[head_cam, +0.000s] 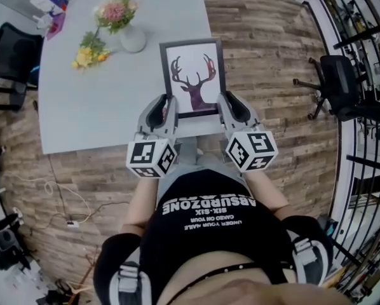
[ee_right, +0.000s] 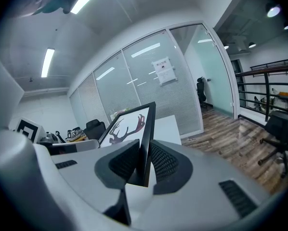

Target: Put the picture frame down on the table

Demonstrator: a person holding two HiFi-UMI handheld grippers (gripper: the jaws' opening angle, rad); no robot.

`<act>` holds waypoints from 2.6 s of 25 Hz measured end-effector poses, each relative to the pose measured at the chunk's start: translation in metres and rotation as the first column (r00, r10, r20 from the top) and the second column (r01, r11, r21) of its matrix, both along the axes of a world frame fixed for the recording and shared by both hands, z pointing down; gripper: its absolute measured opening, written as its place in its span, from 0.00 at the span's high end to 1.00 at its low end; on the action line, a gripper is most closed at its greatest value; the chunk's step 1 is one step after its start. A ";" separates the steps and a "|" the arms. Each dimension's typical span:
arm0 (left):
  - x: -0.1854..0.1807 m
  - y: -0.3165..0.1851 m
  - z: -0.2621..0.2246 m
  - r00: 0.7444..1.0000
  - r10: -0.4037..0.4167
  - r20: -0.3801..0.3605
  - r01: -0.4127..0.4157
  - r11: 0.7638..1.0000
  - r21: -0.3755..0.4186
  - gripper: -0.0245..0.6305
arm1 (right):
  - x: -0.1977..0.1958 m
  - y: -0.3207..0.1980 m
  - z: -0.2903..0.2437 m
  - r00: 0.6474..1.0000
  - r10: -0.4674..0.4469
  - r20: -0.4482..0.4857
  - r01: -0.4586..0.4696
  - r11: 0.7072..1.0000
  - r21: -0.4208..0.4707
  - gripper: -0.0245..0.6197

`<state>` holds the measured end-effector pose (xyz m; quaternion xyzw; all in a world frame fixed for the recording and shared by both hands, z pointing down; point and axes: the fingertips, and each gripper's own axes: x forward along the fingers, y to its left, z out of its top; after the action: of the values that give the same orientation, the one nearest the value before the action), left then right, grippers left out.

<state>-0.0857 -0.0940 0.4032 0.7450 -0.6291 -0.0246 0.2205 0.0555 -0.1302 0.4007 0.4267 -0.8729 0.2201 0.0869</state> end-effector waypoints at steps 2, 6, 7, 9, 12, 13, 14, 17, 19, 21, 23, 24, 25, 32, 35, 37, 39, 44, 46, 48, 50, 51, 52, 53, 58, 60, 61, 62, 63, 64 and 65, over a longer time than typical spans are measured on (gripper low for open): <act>-0.002 -0.007 0.006 1.000 0.004 -0.001 -0.004 1.000 -0.016 0.82 | -0.003 -0.007 0.005 1.000 0.000 -0.003 0.000 1.000 -0.013 0.83; -0.005 -0.022 0.014 1.000 0.015 0.000 -0.015 0.999 -0.043 0.81 | -0.006 -0.023 0.014 1.000 -0.001 -0.009 0.001 0.999 -0.037 0.83; -0.006 -0.027 0.016 1.000 0.016 0.001 -0.016 0.999 -0.048 0.81 | -0.007 -0.027 0.016 1.000 -0.001 -0.011 0.000 0.999 -0.043 0.83; -0.008 -0.034 0.020 1.000 0.020 0.003 -0.019 0.998 -0.060 0.81 | -0.009 -0.035 0.020 1.000 0.002 -0.014 -0.002 0.999 -0.054 0.83; -0.009 -0.044 0.028 1.000 0.028 0.003 -0.028 0.996 -0.083 0.81 | -0.010 -0.043 0.028 1.000 0.004 -0.019 -0.006 0.997 -0.074 0.83; -0.010 -0.047 0.032 1.000 0.031 0.003 -0.031 0.995 -0.092 0.81 | -0.011 -0.046 0.031 1.000 0.005 -0.022 -0.007 0.997 -0.080 0.83; -0.011 -0.050 0.036 0.999 0.034 0.002 -0.034 0.994 -0.102 0.81 | -0.012 -0.049 0.035 1.000 0.006 -0.026 -0.008 0.996 -0.087 0.83; -0.014 -0.057 0.046 0.999 0.040 -0.003 -0.040 0.991 -0.129 0.81 | -0.015 -0.056 0.046 0.999 0.008 -0.036 -0.012 0.994 -0.110 0.83; -0.015 -0.060 0.052 0.999 0.045 -0.006 -0.046 0.989 -0.143 0.81 | -0.017 -0.059 0.052 0.999 0.010 -0.042 -0.015 0.992 -0.124 0.83; -0.017 -0.064 0.059 0.999 0.053 -0.006 -0.053 0.986 -0.157 0.81 | -0.018 -0.062 0.059 0.999 0.012 -0.049 -0.019 0.990 -0.138 0.83; -0.017 -0.067 0.066 0.998 0.063 0.002 -0.062 0.983 -0.171 0.81 | -0.018 -0.065 0.067 0.998 0.015 -0.056 -0.023 0.988 -0.154 0.83; -0.016 -0.068 0.070 0.998 0.069 0.008 -0.066 0.982 -0.177 0.81 | -0.018 -0.066 0.071 0.998 0.016 -0.061 -0.026 0.987 -0.161 0.83; -0.015 -0.069 0.074 0.997 0.074 0.013 -0.070 0.981 -0.183 0.81 | -0.018 -0.066 0.075 0.998 0.017 -0.066 -0.028 0.985 -0.169 0.83; -0.014 -0.078 0.104 0.996 0.094 0.006 -0.090 0.967 -0.240 0.81 | -0.016 -0.073 0.102 0.994 0.020 -0.112 -0.043 0.976 -0.212 0.83; -0.013 -0.079 0.114 0.995 0.099 -0.001 -0.096 0.960 -0.263 0.81 | -0.016 -0.075 0.112 0.992 0.019 -0.124 -0.047 0.973 -0.227 0.83; -0.013 -0.080 0.121 0.995 0.100 -0.003 -0.097 0.957 -0.274 0.81 | -0.016 -0.076 0.119 0.991 0.017 -0.129 -0.048 0.970 -0.237 0.83; -0.014 -0.082 0.127 0.995 0.101 -0.007 -0.099 0.952 -0.288 0.81 | -0.017 -0.077 0.125 0.991 0.016 -0.134 -0.049 0.968 -0.247 0.83; -0.014 -0.084 0.141 0.994 0.113 0.000 -0.107 0.942 -0.319 0.81 | -0.017 -0.079 0.138 0.988 0.017 -0.155 -0.059 0.961 -0.270 0.83; -0.014 -0.085 0.144 0.993 0.118 0.000 -0.112 0.939 -0.326 0.81 | -0.017 -0.079 0.143 0.987 0.018 -0.160 -0.063 0.958 -0.281 0.83; -0.014 -0.086 0.149 0.992 0.124 -0.003 -0.118 0.935 -0.335 0.81 | -0.017 -0.080 0.148 0.986 0.020 -0.163 -0.068 0.955 -0.290 0.83; -0.014 -0.086 0.154 0.991 0.131 -0.004 -0.124 0.930 -0.347 0.81 | -0.017 -0.080 0.153 0.986 0.024 -0.166 -0.073 0.952 -0.297 0.83; -0.014 -0.087 0.156 0.991 0.134 -0.003 -0.127 0.928 -0.351 0.81 | -0.017 -0.080 0.156 0.986 0.026 -0.167 -0.076 0.951 -0.300 0.83; -0.013 -0.087 0.159 0.991 0.136 -0.003 -0.129 0.926 -0.355 0.81 | -0.017 -0.080 0.158 0.985 0.027 -0.169 -0.078 0.950 -0.304 0.83; -0.013 -0.089 0.161 0.990 0.139 -0.002 -0.130 0.924 -0.358 0.81 | -0.016 -0.081 0.161 0.985 0.027 -0.171 -0.079 0.949 -0.307 0.83; -0.011 -0.092 0.174 0.990 0.144 -0.015 -0.138 0.913 -0.385 0.81 | -0.015 -0.085 0.172 0.981 0.027 -0.190 -0.088 0.943 -0.320 0.83; -0.012 -0.093 0.179 0.989 0.144 -0.018 -0.139 0.908 -0.394 0.81 | -0.016 -0.087 0.177 0.980 0.025 -0.195 -0.090 0.940 -0.328 0.83; -0.012 -0.093 0.182 0.989 0.144 -0.019 -0.139 0.907 -0.399 0.81 | -0.016 -0.087 0.180 0.980 0.024 -0.199 -0.090 0.939 -0.332 0.83; -0.012 -0.094 0.185 0.989 0.144 -0.018 -0.139 0.904 -0.404 0.81 | -0.016 -0.088 0.183 0.979 0.022 -0.202 -0.091 0.938 -0.336 0.83; -0.012 -0.095 0.188 0.989 0.145 -0.018 -0.140 0.902 -0.409 0.81 | -0.016 -0.088 0.186 0.978 0.021 -0.206 -0.092 0.936 -0.340 0.83; -0.012 -0.095 0.191 0.989 0.146 -0.019 -0.140 0.899 -0.415 0.81 | -0.016 -0.089 0.189 0.978 0.021 -0.209 -0.093 0.934 -0.345 0.83; -0.011 -0.096 0.194 0.989 0.147 -0.019 -0.142 0.896 -0.421 0.81 | -0.016 -0.089 0.192 0.977 0.020 -0.211 -0.095 0.932 -0.350 0.83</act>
<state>-0.0970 -0.1898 0.5976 0.7246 -0.5640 0.1331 0.3731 0.0397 -0.2193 0.5924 0.4495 -0.7918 0.3328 0.2455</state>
